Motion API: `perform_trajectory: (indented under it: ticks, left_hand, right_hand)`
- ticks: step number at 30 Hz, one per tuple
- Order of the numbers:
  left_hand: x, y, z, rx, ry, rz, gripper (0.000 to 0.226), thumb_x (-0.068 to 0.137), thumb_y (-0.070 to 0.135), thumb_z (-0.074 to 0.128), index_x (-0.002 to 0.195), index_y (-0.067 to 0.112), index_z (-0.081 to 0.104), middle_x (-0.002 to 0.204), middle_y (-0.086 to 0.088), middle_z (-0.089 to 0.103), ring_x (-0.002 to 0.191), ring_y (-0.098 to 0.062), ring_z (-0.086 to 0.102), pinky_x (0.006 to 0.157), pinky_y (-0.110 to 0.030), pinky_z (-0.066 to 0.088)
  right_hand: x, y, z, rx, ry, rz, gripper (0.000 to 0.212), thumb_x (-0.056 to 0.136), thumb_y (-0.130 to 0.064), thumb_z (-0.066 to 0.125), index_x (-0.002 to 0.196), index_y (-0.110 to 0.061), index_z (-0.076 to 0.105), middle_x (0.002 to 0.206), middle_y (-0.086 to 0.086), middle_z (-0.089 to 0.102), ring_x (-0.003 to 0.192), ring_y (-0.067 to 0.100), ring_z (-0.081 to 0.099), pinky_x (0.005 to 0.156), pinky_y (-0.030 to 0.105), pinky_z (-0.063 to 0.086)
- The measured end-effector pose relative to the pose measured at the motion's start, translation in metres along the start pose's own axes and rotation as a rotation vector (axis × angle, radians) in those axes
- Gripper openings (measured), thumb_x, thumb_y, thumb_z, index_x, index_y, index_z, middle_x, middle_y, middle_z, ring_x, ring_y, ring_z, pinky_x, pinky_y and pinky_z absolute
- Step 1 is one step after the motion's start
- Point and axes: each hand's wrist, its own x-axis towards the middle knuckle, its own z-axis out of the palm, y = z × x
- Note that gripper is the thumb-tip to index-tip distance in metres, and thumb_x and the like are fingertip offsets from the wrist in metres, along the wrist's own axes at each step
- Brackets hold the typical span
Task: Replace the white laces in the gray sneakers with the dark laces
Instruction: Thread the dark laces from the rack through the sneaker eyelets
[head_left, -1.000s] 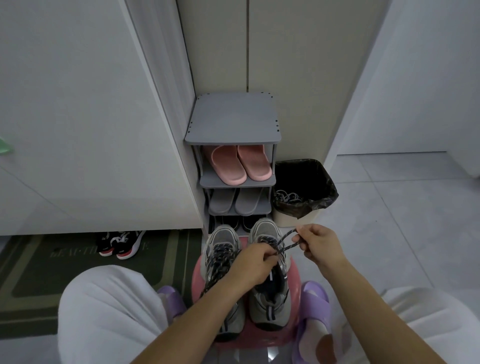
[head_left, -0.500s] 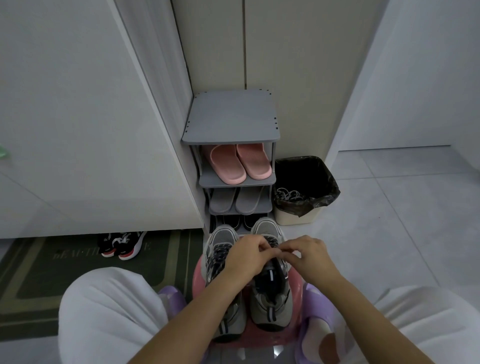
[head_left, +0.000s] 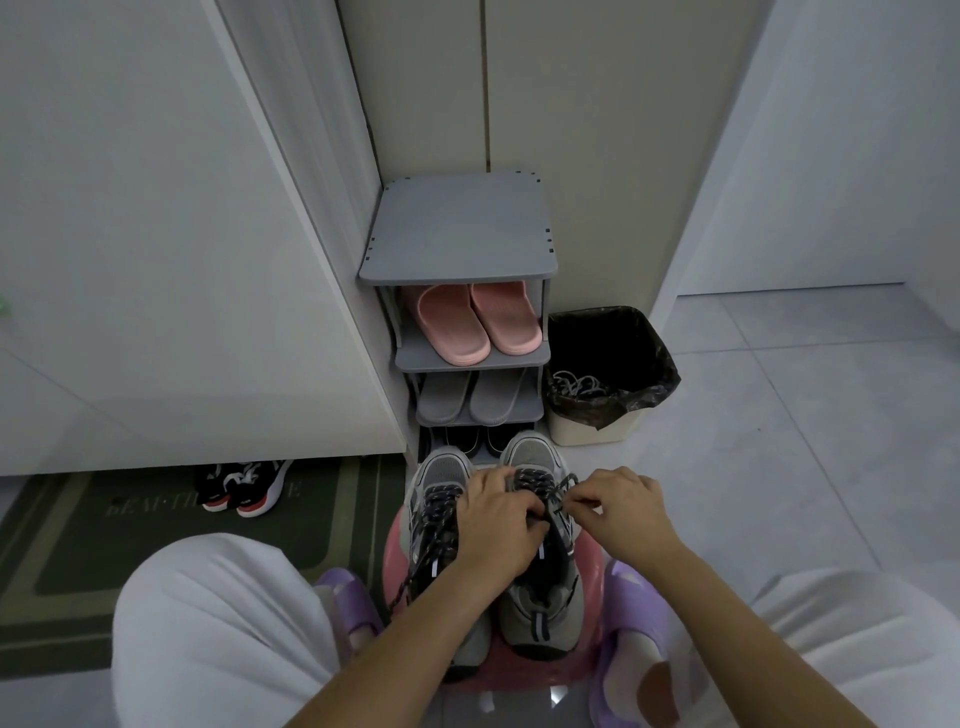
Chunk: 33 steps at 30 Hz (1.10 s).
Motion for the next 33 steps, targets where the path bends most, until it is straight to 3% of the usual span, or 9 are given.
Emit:
perform_trajectory:
  ticks: [7,11,15,17,21,29,33]
  left_hand:
    - [0.001,0.003,0.004,-0.049,0.017,-0.056,0.022,0.089,0.036,0.057,0.107,0.028,0.068,0.148,0.005,0.031,0.14,-0.02,0.015,0.112,-0.04,0.017]
    - [0.004,0.002,0.004,-0.086,0.015,-0.069,0.02,0.088,0.036,0.059,0.103,0.029,0.069,0.146,0.006,0.034,0.138,-0.02,0.019,0.11,-0.04,0.019]
    - [0.006,0.003,0.001,-0.091,0.013,-0.075,0.017,0.088,0.035,0.059,0.101,0.03,0.07,0.144,0.007,0.035,0.137,-0.018,0.019,0.109,-0.04,0.02]
    - [0.007,0.003,0.002,-0.093,0.013,-0.08,0.016,0.088,0.034,0.059,0.099,0.029,0.07,0.144,0.007,0.035,0.137,-0.017,0.019,0.108,-0.04,0.021]
    - [0.006,0.001,-0.003,-0.069,0.022,-0.074,0.012,0.088,0.027,0.058,0.093,0.025,0.069,0.142,0.009,0.036,0.136,-0.016,0.019,0.106,-0.037,0.022]
    - [-0.005,-0.037,-0.039,-0.116,0.037,-0.2,0.008,0.087,0.032,0.059,0.084,0.03,0.066,0.138,0.011,0.041,0.132,-0.018,0.028,0.103,-0.037,0.029]
    - [-0.016,-0.074,-0.044,-0.087,-0.001,-0.217,0.024,0.082,0.036,0.063,0.06,0.04,0.054,0.13,0.009,0.051,0.13,-0.021,0.038,0.103,-0.04,0.033]
  right_hand:
    - [-0.003,-0.011,0.009,-0.081,-0.019,-0.018,0.021,0.09,-0.041,0.052,0.103,-0.04,0.069,0.105,-0.012,0.065,0.109,0.016,0.053,0.092,0.033,0.03]
    - [-0.016,-0.011,0.016,-0.159,0.293,-0.053,0.024,0.072,-0.046,0.054,0.071,-0.029,0.07,0.076,-0.006,0.061,0.069,0.019,0.06,0.066,0.034,0.046]
    - [-0.033,-0.021,0.029,-0.265,0.217,-0.012,0.039,0.073,-0.049,0.042,0.057,-0.022,0.065,0.056,-0.003,0.059,0.052,0.02,0.058,0.055,0.031,0.042]
    - [-0.031,-0.027,0.03,-0.24,0.155,0.054,0.038,0.081,-0.047,0.044,0.065,-0.02,0.066,0.062,0.0,0.065,0.056,0.021,0.062,0.057,0.03,0.04]
    - [-0.029,-0.032,0.032,-0.047,0.096,0.191,0.032,0.094,-0.043,0.042,0.093,-0.02,0.063,0.091,0.0,0.069,0.087,0.024,0.064,0.065,0.029,0.036]
    - [-0.031,-0.03,0.029,0.09,0.093,0.282,0.029,0.091,-0.04,0.046,0.089,-0.017,0.065,0.087,0.004,0.069,0.085,0.027,0.062,0.067,0.03,0.045]
    - [-0.03,-0.032,0.028,0.199,0.069,0.35,0.026,0.087,-0.041,0.051,0.093,-0.019,0.064,0.086,0.002,0.07,0.084,0.026,0.062,0.07,0.033,0.052]
